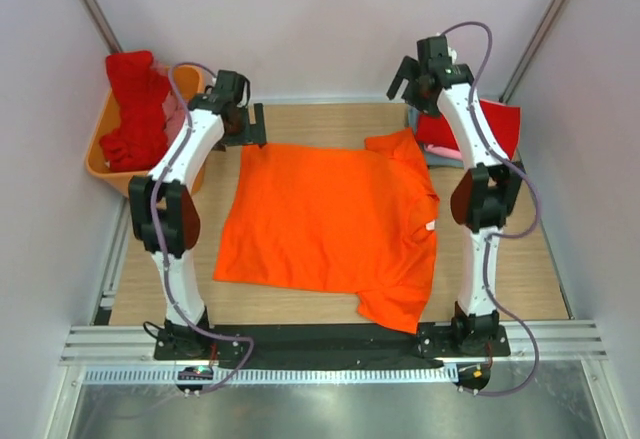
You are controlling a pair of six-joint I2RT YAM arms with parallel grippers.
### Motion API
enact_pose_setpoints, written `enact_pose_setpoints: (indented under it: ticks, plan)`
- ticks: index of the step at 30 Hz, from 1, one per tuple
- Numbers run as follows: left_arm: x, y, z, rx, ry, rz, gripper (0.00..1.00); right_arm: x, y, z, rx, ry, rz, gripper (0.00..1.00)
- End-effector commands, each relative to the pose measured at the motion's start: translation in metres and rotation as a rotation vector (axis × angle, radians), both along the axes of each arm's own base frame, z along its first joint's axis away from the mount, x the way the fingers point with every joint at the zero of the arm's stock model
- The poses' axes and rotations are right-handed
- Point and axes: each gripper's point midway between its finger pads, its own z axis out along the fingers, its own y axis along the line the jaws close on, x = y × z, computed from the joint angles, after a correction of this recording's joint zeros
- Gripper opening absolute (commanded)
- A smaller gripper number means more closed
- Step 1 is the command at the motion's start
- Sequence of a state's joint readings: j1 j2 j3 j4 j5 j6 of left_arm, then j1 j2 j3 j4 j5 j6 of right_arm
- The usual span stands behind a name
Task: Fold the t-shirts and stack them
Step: Flatten the tshirt out
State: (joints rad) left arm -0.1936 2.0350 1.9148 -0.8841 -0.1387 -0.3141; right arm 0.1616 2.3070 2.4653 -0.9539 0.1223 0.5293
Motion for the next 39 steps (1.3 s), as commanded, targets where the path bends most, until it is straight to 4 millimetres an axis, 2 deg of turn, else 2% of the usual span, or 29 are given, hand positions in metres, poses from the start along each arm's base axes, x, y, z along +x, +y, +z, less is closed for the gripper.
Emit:
enact_pose_setpoints:
  ticks: [1,2,3,4,5,6,7,8,9,10,11,12,13,14,15,17,18,20,23,25,26,27,28,30,31,33,34,36,39]
  plan:
    - [-0.030,-0.038,0.153,-0.167,-0.358,-0.060,1.00,-0.070,0.003,0.180,0.066,-0.395,0.052,1.00]
    - [-0.044,-0.040,0.162,-0.176,-0.370,-0.066,1.00,-0.079,0.006,0.182,0.084,-0.408,0.075,1.00]
    - [-0.051,-0.041,0.163,-0.180,-0.369,-0.067,1.00,-0.090,0.008,0.164,0.102,-0.369,0.084,1.00]
    - [-0.059,-0.043,0.166,-0.184,-0.373,-0.077,1.00,-0.108,0.010,0.180,0.127,-0.400,0.103,1.00]
    - [-0.075,-0.040,0.163,-0.185,-0.366,-0.072,1.00,-0.118,0.010,0.179,0.135,-0.396,0.110,1.00]
    - [-0.084,-0.038,0.160,-0.185,-0.360,-0.068,1.00,-0.130,0.016,0.149,0.155,-0.322,0.132,1.00]
    - [-0.091,-0.037,0.158,-0.191,-0.362,-0.071,1.00,-0.149,0.016,0.157,0.174,-0.343,0.144,1.00]
    - [-0.102,-0.034,0.129,-0.180,-0.302,-0.068,1.00,-0.159,0.016,0.147,0.182,-0.325,0.143,1.00]
    - [-0.112,-0.032,0.134,-0.199,-0.339,-0.060,1.00,-0.168,0.017,0.108,0.193,-0.254,0.134,1.00]
    - [-0.118,-0.032,0.123,-0.206,-0.323,-0.063,1.00,-0.185,0.016,0.111,0.208,-0.278,0.137,1.00]
    - [-0.133,-0.029,0.097,-0.205,-0.275,-0.061,1.00,-0.194,0.020,0.097,0.224,-0.258,0.148,1.00]
    - [-0.137,-0.030,0.087,-0.212,-0.261,-0.058,1.00,-0.205,0.021,0.062,0.233,-0.188,0.148,1.00]
    - [-0.143,-0.029,0.075,-0.216,-0.241,-0.055,1.00,-0.209,0.025,0.053,0.247,-0.180,0.162,1.00]
    - [-0.156,-0.030,0.050,-0.229,-0.188,-0.053,1.00,-0.214,0.030,0.038,0.261,-0.140,0.186,1.00]
    - [-0.158,-0.031,0.042,-0.240,-0.184,-0.053,1.00,-0.215,0.033,0.032,0.261,-0.123,0.203,1.00]
    - [-0.174,-0.037,0.014,-0.274,-0.121,-0.068,1.00,-0.210,0.036,0.013,0.224,-0.064,0.237,1.00]
    - [-0.174,-0.039,0.011,-0.298,-0.128,-0.055,1.00,-0.203,0.033,0.018,0.197,-0.069,0.234,1.00]
    - [-0.182,-0.039,-0.010,-0.310,-0.092,-0.033,0.99,-0.193,0.028,-0.005,0.138,0.006,0.231,0.99]
    - [-0.183,-0.029,-0.027,-0.296,-0.063,0.089,0.97,-0.172,0.027,-0.014,0.108,0.022,0.222,0.97]
    - [-0.177,-0.028,-0.035,-0.306,-0.090,0.129,0.97,-0.149,0.028,-0.034,0.082,0.058,0.214,0.96]
    - [-0.180,-0.025,-0.047,-0.302,-0.067,0.164,0.97,-0.141,0.028,-0.043,0.070,0.081,0.210,0.96]
    - [-0.177,-0.024,-0.053,-0.298,-0.071,0.179,0.97,-0.128,0.030,-0.038,0.056,0.068,0.223,0.96]
    - [-0.177,-0.022,-0.058,-0.287,-0.069,0.190,0.98,-0.120,0.031,-0.063,0.040,0.121,0.226,0.96]
    - [-0.175,-0.018,-0.072,-0.264,-0.065,0.211,0.98,-0.102,0.036,-0.062,0.018,0.108,0.240,0.96]
    - [-0.176,-0.011,-0.081,-0.235,-0.064,0.232,0.98,-0.098,0.039,-0.083,-0.007,0.154,0.257,0.96]
    - [-0.175,-0.010,-0.094,-0.233,-0.051,0.258,0.98,-0.087,0.044,-0.087,-0.024,0.151,0.268,0.96]
    - [-0.179,-0.011,-0.102,-0.238,-0.031,0.263,0.98,-0.084,0.040,-0.101,-0.056,0.180,0.252,0.96]
    - [-0.182,-0.014,-0.115,-0.249,0.001,0.279,0.97,-0.079,0.041,-0.109,-0.055,0.189,0.247,0.96]
    - [-0.189,-0.016,-0.118,-0.270,0.019,0.289,0.96,-0.073,0.049,-0.127,-0.051,0.205,0.258,0.96]
